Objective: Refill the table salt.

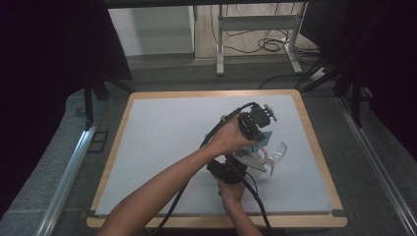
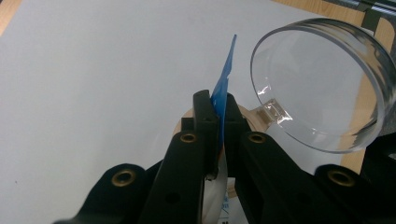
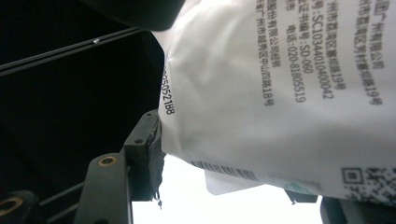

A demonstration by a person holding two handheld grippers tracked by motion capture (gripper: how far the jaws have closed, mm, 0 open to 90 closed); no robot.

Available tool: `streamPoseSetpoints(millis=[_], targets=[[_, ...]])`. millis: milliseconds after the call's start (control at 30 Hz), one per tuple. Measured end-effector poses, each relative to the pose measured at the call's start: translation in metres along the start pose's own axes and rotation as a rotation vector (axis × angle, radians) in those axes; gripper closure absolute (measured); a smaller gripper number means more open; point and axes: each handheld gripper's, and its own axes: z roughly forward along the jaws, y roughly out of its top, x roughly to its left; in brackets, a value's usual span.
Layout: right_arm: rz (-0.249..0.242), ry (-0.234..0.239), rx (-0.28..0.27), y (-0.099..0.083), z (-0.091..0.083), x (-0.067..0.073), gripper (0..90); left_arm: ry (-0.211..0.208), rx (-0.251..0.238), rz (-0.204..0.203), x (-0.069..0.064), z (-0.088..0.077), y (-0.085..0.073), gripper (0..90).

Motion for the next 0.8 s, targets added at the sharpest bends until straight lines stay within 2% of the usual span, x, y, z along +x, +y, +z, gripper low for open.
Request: streamPoseSetpoints(millis=[800], targets=[[0.009,0.000,-0.011,0.0013,0.0003,0.0001,41.7,-0.003,0.012,0.006,-0.0001,0.0000,0.0019,90.0]])
